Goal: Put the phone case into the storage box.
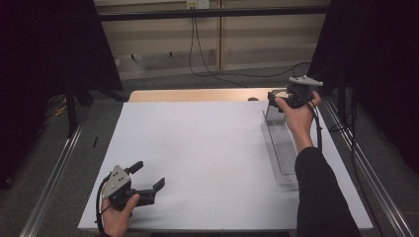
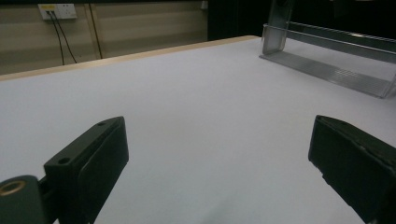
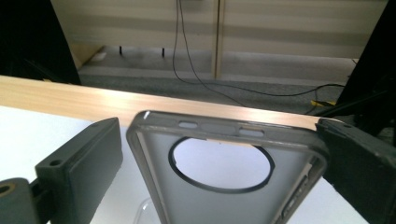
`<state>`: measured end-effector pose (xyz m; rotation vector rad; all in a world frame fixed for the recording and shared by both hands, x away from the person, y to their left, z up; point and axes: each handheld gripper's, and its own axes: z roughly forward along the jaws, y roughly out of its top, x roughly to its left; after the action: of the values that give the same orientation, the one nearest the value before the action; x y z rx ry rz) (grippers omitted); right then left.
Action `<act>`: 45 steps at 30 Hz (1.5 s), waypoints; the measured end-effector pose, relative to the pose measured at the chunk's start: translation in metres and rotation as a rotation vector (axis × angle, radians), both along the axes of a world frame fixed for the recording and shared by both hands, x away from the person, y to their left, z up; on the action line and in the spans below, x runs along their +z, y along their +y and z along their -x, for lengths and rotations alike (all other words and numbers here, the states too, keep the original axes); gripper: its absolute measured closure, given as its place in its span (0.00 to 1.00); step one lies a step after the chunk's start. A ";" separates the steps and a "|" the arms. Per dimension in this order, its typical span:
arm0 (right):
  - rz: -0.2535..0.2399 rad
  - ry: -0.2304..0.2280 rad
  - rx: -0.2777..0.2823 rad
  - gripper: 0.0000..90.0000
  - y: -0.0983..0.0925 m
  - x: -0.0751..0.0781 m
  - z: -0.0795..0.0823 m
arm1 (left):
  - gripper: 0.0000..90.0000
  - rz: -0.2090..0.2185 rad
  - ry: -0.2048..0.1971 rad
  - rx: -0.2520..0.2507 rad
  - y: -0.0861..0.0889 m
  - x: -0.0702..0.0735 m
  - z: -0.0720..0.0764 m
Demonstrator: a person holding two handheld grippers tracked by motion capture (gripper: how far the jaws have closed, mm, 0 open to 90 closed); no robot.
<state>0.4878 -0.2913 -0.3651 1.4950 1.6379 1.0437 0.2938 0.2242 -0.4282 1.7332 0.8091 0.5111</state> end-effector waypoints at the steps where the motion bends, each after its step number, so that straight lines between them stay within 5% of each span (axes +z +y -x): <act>1: -0.002 -0.005 -0.002 0.02 0.000 0.000 0.000 | 0.06 -0.003 -0.001 -0.002 0.000 0.000 0.000; 32: -0.079 -0.094 0.010 0.01 -0.011 0.014 0.006 | 0.06 -0.001 0.007 0.015 0.001 -0.001 -0.003; 45: -0.053 -0.101 0.022 0.00 -0.008 0.024 0.021 | 0.04 0.016 0.000 0.051 0.005 0.001 0.000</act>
<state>0.4668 -0.2998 -0.3414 1.4372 1.5709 1.1646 0.2938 0.2290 -0.4273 1.7012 0.8570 0.5377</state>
